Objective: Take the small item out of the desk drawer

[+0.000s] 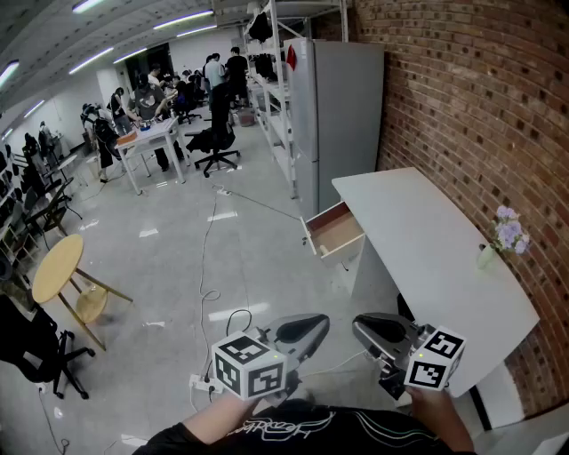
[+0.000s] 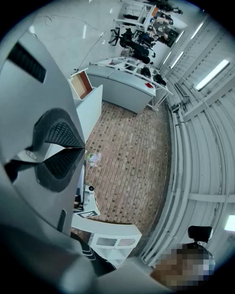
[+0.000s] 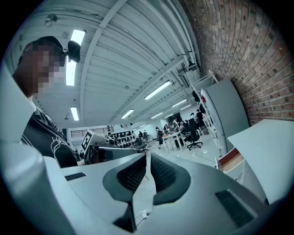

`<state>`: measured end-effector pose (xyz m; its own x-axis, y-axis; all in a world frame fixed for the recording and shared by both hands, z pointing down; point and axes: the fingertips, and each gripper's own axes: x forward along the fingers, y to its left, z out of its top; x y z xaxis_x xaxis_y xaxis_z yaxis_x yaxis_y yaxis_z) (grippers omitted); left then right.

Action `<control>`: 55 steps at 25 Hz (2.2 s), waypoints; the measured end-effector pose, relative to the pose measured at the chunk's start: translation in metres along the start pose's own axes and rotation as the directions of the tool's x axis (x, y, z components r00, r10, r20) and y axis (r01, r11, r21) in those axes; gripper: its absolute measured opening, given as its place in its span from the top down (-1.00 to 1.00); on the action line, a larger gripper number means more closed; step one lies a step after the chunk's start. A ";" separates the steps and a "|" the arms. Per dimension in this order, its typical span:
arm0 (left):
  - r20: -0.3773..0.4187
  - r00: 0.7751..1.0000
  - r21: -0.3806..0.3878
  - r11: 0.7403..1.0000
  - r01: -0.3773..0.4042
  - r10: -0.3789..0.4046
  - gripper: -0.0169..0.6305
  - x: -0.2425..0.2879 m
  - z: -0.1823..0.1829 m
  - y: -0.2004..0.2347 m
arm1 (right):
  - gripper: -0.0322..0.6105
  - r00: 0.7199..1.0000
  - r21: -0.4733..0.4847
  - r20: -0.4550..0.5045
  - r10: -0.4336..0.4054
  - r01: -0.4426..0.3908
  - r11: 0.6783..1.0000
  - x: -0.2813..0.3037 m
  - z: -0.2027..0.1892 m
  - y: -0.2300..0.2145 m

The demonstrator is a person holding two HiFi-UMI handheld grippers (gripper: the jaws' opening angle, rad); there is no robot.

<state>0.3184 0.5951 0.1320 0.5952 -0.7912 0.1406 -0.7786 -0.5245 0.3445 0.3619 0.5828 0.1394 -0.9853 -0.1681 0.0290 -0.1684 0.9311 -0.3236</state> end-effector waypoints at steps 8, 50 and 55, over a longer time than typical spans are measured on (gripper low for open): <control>-0.013 1.000 0.008 1.000 -0.010 0.010 0.88 0.002 -0.001 0.003 | 0.71 1.000 0.008 0.005 0.001 -0.001 1.000 0.001 -0.001 -0.004; -0.133 0.991 -0.200 0.980 -0.021 -0.006 0.88 0.099 0.064 0.469 | 0.71 0.977 0.195 -0.169 -0.132 0.164 0.967 0.354 0.003 -0.309; -0.122 0.992 -0.227 0.974 -0.008 -0.020 0.88 0.115 0.070 0.504 | 0.71 0.966 0.198 -0.208 -0.151 0.193 0.961 0.375 -0.004 -0.336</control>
<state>-0.0197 0.2173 0.2566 0.6308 -0.7359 0.2459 -0.7179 -0.4334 0.5448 0.0492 0.2082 0.2629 -0.9324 -0.2358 0.2738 -0.3466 0.7982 -0.4927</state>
